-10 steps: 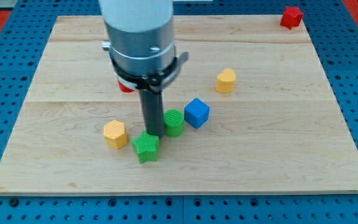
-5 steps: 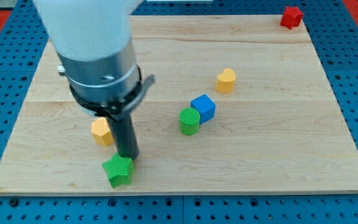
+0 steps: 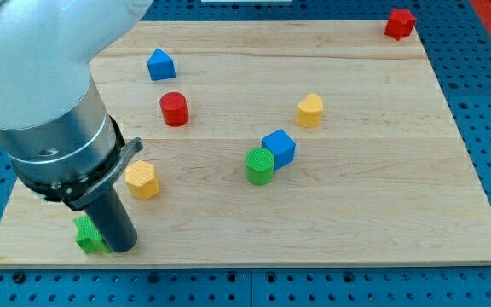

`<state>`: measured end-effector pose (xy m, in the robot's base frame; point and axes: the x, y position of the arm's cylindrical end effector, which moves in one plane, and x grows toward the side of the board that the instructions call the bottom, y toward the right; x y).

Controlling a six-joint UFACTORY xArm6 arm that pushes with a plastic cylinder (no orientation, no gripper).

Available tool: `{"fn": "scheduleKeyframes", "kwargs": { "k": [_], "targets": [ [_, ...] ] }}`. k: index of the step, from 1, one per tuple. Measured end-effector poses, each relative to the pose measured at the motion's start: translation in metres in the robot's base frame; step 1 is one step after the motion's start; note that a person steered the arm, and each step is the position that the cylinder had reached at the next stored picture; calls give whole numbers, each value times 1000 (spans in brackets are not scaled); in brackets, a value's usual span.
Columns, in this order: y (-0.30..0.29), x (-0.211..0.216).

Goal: Push green star to bottom left

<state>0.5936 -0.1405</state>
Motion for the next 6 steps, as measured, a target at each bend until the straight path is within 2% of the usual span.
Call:
{"fn": "scheduleKeyframes", "kwargs": {
  "k": [2, 5, 6],
  "targets": [
    [33, 0],
    [-109, -25],
    [-102, -26]
  ]
}}
